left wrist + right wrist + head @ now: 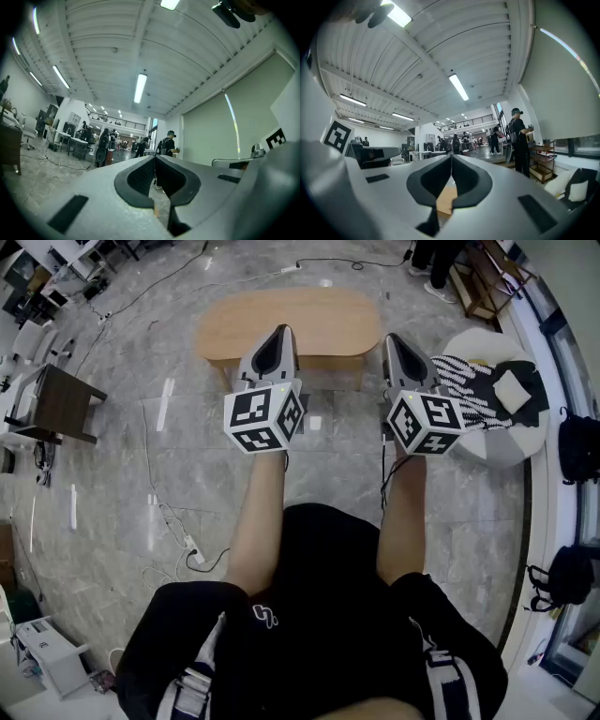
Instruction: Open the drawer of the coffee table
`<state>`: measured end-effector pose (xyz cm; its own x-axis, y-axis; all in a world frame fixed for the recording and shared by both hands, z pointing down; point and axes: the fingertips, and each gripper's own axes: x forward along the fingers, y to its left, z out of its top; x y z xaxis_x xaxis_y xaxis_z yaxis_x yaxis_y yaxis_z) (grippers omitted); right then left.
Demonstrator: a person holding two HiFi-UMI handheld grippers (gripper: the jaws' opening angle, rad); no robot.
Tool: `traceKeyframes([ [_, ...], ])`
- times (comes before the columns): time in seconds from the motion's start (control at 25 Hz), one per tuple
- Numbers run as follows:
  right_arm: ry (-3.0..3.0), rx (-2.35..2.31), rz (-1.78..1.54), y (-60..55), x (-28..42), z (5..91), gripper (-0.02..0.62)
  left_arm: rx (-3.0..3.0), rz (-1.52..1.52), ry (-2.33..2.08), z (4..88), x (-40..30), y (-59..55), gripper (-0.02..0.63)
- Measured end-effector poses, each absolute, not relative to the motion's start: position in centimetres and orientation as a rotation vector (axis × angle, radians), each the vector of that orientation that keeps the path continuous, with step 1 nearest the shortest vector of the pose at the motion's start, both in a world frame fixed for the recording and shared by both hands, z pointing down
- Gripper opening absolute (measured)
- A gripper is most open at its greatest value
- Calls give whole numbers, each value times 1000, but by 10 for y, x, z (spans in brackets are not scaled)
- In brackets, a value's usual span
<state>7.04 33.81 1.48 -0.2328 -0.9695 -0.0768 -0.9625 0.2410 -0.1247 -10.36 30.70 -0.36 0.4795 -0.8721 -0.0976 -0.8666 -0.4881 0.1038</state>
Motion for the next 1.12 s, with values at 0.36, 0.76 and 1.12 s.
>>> traceKeyframes([
  [0.36,2273,-1887,-104,327,82,13,12,2629,-232,-1610,-3,-123,298,11],
  [0.76,2310,-1844,-123,319,71,18,12,2533,-262,-1681,8,-156,293,11],
  [1.12,2312,-1861,-99,311,80,20,12,2479,-314,-1720,14,-173,276,11],
])
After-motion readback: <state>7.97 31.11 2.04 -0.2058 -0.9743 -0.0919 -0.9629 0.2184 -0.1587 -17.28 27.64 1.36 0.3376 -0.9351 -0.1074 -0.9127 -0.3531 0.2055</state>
